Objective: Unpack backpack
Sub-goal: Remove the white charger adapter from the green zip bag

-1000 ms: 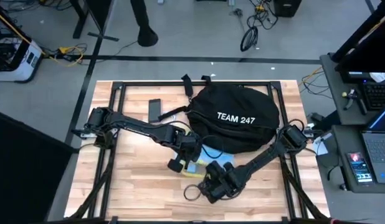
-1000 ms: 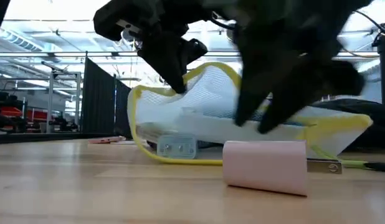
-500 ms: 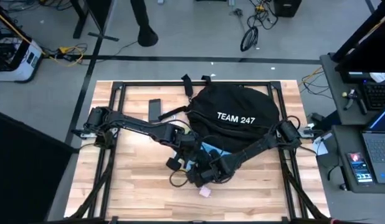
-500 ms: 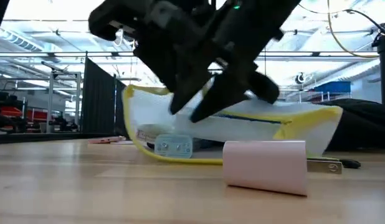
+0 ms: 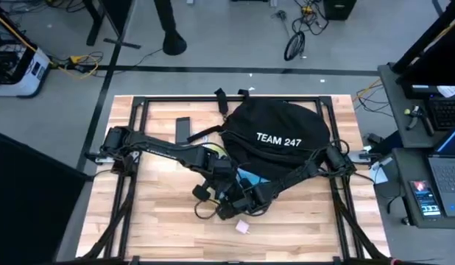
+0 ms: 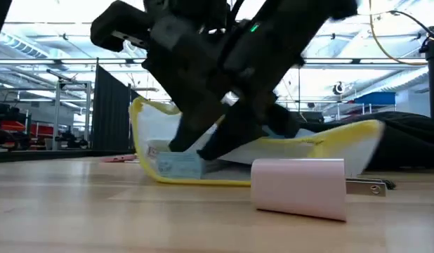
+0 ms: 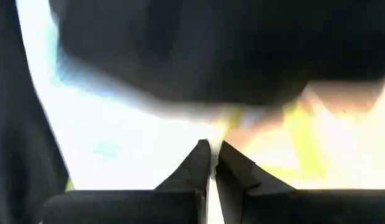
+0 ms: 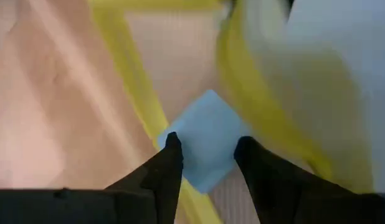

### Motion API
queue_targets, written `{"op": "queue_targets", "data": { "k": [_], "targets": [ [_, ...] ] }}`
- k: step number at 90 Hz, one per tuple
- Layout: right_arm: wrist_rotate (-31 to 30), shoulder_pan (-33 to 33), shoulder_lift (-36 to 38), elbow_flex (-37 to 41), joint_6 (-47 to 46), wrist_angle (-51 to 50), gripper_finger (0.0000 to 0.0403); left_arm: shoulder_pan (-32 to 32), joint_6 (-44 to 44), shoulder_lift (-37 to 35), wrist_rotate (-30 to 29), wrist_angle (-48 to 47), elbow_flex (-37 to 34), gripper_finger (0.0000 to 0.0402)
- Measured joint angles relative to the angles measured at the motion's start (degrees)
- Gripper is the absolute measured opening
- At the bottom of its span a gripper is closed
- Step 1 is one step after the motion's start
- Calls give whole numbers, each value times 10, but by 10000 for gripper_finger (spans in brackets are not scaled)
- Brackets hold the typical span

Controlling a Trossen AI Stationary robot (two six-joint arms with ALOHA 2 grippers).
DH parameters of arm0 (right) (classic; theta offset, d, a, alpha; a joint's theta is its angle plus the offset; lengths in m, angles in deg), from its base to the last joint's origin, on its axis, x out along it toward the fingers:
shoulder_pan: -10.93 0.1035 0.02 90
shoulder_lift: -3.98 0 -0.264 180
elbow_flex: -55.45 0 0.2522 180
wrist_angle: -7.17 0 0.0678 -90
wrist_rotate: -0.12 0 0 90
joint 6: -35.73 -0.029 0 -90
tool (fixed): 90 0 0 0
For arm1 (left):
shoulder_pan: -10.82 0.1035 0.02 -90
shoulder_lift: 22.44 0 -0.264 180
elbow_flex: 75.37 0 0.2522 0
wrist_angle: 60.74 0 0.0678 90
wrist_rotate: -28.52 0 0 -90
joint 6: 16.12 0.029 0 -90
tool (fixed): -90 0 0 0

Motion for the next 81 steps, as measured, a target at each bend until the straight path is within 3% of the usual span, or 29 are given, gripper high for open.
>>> {"op": "queue_targets", "data": {
  "k": [14,25,48,58,70,81],
  "targets": [
    [38,43,31,1,-41,-66,148,5,0,0,0,2,0,2],
    [1,51,44,3,-60,-80,148,5,0,0,-1,1,0,2],
    [-11,50,54,2,-41,-69,148,5,0,0,-2,1,0,2],
    [-54,49,64,2,-35,-70,148,5,0,0,-3,2,0,2],
    [-106,22,64,2,-27,-74,148,7,0,0,-7,13,0,2],
    [-105,-6,51,2,-9,-70,148,9,2,-1,-13,6,-2,2]
  ]
}}
